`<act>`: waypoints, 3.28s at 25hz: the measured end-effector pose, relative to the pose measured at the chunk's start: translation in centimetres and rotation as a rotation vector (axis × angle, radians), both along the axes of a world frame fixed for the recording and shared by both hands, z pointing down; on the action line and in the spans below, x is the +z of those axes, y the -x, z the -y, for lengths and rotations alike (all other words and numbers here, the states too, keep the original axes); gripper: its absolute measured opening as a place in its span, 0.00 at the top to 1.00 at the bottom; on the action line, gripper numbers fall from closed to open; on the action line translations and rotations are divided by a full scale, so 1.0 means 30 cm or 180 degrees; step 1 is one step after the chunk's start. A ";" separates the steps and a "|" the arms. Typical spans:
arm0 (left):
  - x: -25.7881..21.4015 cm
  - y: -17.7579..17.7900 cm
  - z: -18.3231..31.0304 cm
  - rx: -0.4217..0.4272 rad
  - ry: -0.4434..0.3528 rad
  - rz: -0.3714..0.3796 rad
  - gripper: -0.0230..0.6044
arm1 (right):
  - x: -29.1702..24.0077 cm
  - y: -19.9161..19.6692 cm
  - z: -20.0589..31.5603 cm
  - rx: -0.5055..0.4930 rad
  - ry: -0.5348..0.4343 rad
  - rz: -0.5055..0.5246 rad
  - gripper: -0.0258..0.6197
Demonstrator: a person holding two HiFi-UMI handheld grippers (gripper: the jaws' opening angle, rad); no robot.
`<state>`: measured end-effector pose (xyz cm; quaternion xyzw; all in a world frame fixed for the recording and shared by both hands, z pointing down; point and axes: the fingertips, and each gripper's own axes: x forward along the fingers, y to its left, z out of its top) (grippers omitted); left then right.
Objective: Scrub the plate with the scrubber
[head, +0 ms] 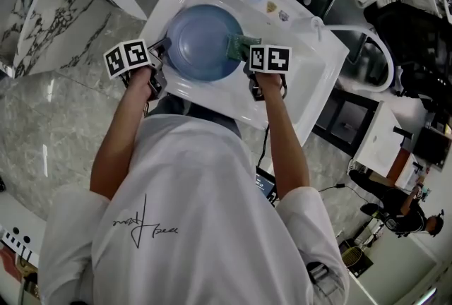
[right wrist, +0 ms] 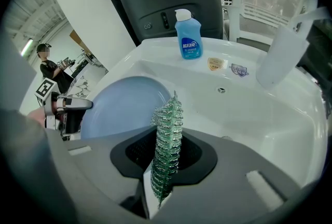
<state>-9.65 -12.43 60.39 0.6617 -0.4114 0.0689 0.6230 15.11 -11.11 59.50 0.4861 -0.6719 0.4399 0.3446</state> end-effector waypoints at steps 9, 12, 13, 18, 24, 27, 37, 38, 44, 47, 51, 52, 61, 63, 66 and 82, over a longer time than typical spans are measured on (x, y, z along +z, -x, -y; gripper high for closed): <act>-0.004 -0.003 0.000 0.0002 -0.0014 -0.0003 0.81 | -0.005 0.033 -0.072 0.0079 0.0072 0.0187 0.87; -0.005 -0.006 0.003 -0.0001 -0.0016 -0.0003 0.81 | -0.006 0.045 -0.086 0.0084 0.0091 0.0226 0.87; -0.006 -0.006 0.002 -0.0003 -0.0015 -0.0005 0.81 | -0.007 0.049 -0.092 0.0089 0.0097 0.0238 0.87; -0.003 -0.004 0.003 -0.0005 -0.0006 -0.0039 0.81 | -0.009 0.074 -0.118 0.0125 0.0121 0.0301 0.87; 0.001 0.001 0.001 -0.0009 0.0019 -0.0056 0.80 | -0.010 0.112 -0.152 0.0169 0.0174 0.0443 0.87; 0.000 -0.001 0.004 -0.0008 0.0014 -0.0050 0.80 | -0.015 0.137 -0.161 0.0162 0.0181 0.0495 0.87; 0.002 -0.005 0.003 -0.0007 0.0040 -0.0087 0.80 | -0.015 0.201 -0.177 0.0106 0.0231 0.0595 0.87; 0.002 -0.005 0.002 -0.0008 0.0042 -0.0088 0.80 | -0.014 0.206 -0.179 0.0104 0.0239 0.0608 0.87; 0.003 -0.004 0.002 -0.0023 0.0055 -0.0107 0.80 | -0.011 0.241 -0.187 0.0067 0.0284 0.0670 0.87; 0.000 -0.002 0.003 -0.0036 0.0058 -0.0117 0.80 | -0.012 0.262 -0.192 0.0047 0.0336 0.0742 0.87; 0.003 -0.003 0.001 -0.0038 0.0058 -0.0123 0.80 | -0.008 0.280 -0.195 0.0041 0.0364 0.0807 0.87; 0.004 -0.004 0.001 -0.0036 0.0057 -0.0122 0.80 | -0.007 0.283 -0.195 0.0039 0.0365 0.0814 0.87; 0.002 -0.005 0.000 -0.0013 0.0056 -0.0112 0.80 | -0.010 0.356 -0.180 -0.0051 0.0395 0.0910 0.87; 0.004 -0.005 0.000 -0.0006 0.0054 -0.0101 0.80 | -0.007 0.373 -0.177 -0.0056 0.0400 0.0950 0.87; 0.001 -0.007 0.000 -0.0006 0.0056 -0.0098 0.80 | -0.008 0.385 -0.168 -0.0036 0.0402 0.1016 0.87; 0.005 -0.008 0.000 -0.0017 0.0088 -0.0118 0.80 | -0.001 0.503 -0.085 -0.0107 0.0412 0.1123 0.87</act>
